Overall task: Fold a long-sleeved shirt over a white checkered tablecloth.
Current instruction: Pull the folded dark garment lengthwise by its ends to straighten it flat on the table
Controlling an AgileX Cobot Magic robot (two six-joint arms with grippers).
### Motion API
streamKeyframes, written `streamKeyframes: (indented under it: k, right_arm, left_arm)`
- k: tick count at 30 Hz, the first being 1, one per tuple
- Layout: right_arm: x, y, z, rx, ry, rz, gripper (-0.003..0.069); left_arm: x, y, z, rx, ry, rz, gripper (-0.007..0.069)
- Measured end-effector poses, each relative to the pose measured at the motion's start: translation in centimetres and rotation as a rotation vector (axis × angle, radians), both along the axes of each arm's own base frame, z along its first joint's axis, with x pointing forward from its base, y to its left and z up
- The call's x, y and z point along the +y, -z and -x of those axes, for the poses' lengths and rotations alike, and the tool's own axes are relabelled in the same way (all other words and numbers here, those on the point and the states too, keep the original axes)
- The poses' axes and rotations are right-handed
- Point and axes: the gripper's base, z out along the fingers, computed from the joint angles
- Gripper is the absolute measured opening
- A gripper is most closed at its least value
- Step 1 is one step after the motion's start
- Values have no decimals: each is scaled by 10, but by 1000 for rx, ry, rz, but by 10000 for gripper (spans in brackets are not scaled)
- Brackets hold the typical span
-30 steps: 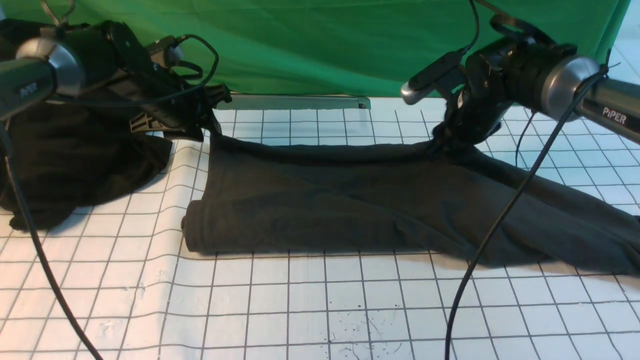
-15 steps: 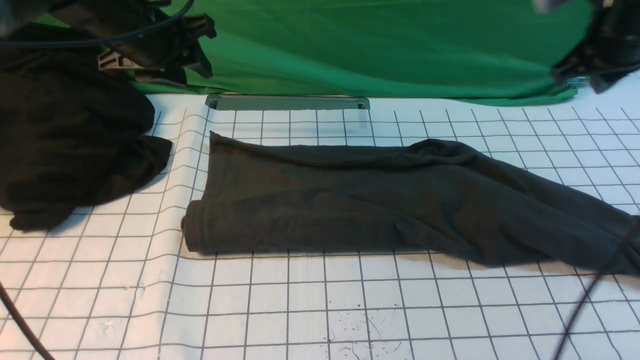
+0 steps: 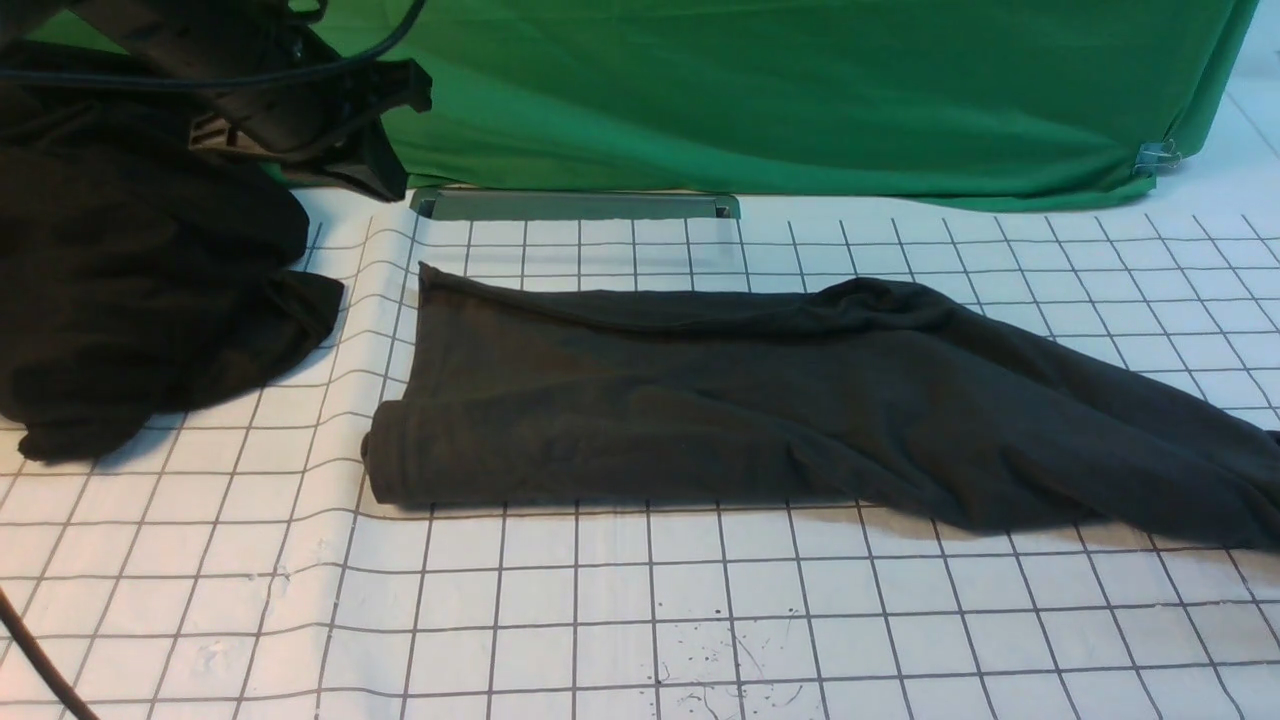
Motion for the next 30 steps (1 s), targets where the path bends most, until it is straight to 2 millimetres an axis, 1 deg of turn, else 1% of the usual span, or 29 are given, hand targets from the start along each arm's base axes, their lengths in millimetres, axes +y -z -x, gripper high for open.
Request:
streamKeyframes:
  k: [2,4,7,9,10,12,13,14,15,16,17,18,19,20,21,23,24,25,28,30]
  right_arm:
    - [-5,13,-4,9,16,-14,287]
    - [-8,24,-9,20,25,-21,313]
    - [-11,40,-15,39,31,-29,330]
    - [-11,45,-16,49,32,-34,332]
    - [-12,51,-17,63,31,-39,334]
    - [-12,57,-18,77,21,-42,325]
    - [-12,60,-19,85,7,-41,302]
    - [-12,61,-19,86,6,-41,297]
    - [-12,62,-19,89,-10,-39,229]
    - [-12,62,-19,89,-12,-39,206]
    - [-12,62,-19,89,-23,-37,119]
    - [-12,61,-19,84,-33,-35,57]
    - [-12,61,-19,84,-36,-34,51]
    - [-13,59,-19,77,-35,-33,29]
    - [-13,58,-19,75,-36,-32,28]
    - [-19,49,-18,51,-24,-24,23]
    - [-24,41,-19,27,-13,-14,23]
    - [-24,41,-18,27,-12,-14,23]
    - [-35,29,-21,-10,11,-1,23]
    - [-39,27,-21,-25,16,7,23]
  left_arm:
    - [0,2,-1,4,0,2,0]
    - [0,4,-2,8,2,1,0]
    - [0,7,-2,17,3,1,0]
    - [-1,7,-2,20,6,1,0]
    - [-1,8,-3,22,6,4,0]
    - [-1,8,-2,23,7,7,0]
    - [-1,7,-2,24,6,10,0]
    - [-1,7,-2,24,6,10,0]
    - [-2,8,-3,22,13,11,0]
    - [-2,8,-3,21,15,10,0]
    - [-2,8,-3,21,18,9,0]
    - [-2,8,-2,22,19,9,0]
    - [-2,8,-2,22,19,9,0]
    - [-2,8,-2,22,19,12,0]
    - [-2,8,-2,22,19,12,0]
    - [-2,8,-2,23,19,13,1]
    - [-2,8,-2,24,20,14,1]
    - [-2,8,-2,24,20,15,1]
    - [-3,8,-2,26,21,19,1]
    - [-3,8,-2,26,21,19,1]
